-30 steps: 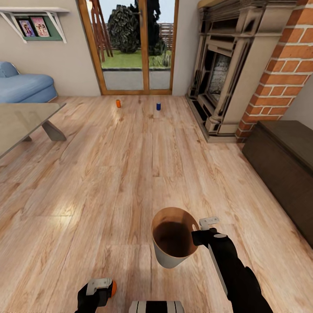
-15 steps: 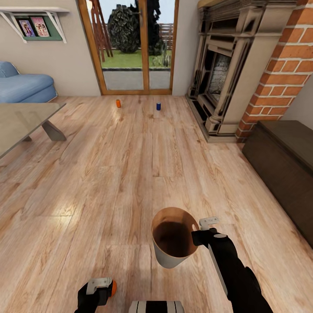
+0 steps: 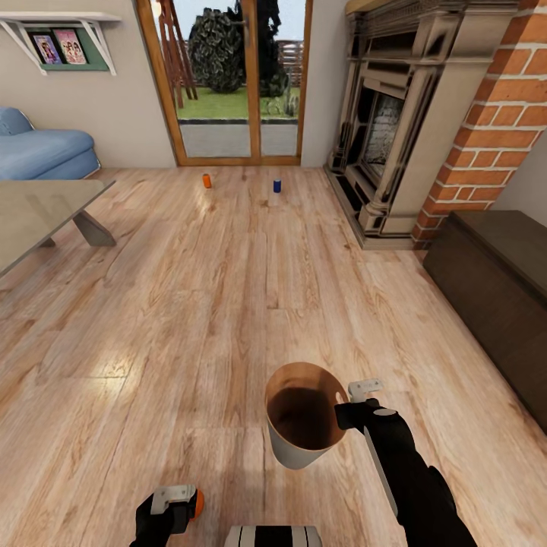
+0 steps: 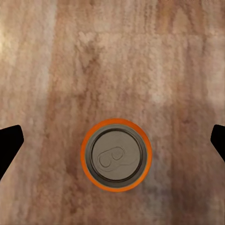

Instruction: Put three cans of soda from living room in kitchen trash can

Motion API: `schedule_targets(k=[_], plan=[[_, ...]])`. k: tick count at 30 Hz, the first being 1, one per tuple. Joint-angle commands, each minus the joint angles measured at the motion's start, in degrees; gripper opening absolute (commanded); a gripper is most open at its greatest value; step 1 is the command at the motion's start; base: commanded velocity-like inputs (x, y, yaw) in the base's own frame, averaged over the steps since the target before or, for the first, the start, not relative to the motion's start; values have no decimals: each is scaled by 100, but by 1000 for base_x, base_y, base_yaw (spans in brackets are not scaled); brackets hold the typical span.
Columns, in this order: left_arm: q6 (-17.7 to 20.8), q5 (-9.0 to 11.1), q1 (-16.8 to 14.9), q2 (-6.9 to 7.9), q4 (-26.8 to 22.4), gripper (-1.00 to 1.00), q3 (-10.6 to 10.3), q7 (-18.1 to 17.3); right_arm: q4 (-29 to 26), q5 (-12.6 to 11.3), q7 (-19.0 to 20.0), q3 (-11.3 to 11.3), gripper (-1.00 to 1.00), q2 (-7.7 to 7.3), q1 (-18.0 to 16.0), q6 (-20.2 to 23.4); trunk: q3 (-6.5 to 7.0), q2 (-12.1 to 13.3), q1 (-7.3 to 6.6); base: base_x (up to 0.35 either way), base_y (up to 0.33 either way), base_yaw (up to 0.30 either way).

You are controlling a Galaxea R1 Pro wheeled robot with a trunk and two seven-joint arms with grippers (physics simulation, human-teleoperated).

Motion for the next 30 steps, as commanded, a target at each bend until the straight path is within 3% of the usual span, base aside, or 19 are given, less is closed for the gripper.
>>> schedule_targets(k=[1, 10, 16, 26, 30], plan=[[0, 0, 0, 0, 3, 100, 0, 0, -2, -84, 20, 1, -100, 0, -1, 3, 0, 0, 0, 0, 0, 0], [0, 0, -1, -7, 3, 100, 0, 5, -2, -84, 20, 1, -100, -2, -1, 4, 0, 0, 0, 0, 0, 0], [-4, -2, -1, -9, 1, 100, 0, 0, -2, -84, 20, 1, -100, 1, -2, 4, -107, -241, 131, 0, 0, 0], [-4, -1, -1, -7, 2, 100, -1, 0, -2, -84, 20, 1, -100, -2, -1, 4, -107, -241, 131, 0, 0, 0], [-4, -1, -1, -8, 5, 100, -3, 0, -2, -84, 20, 0, -100, 1, 0, 4, -179, -401, 219, 0, 0, 0]])
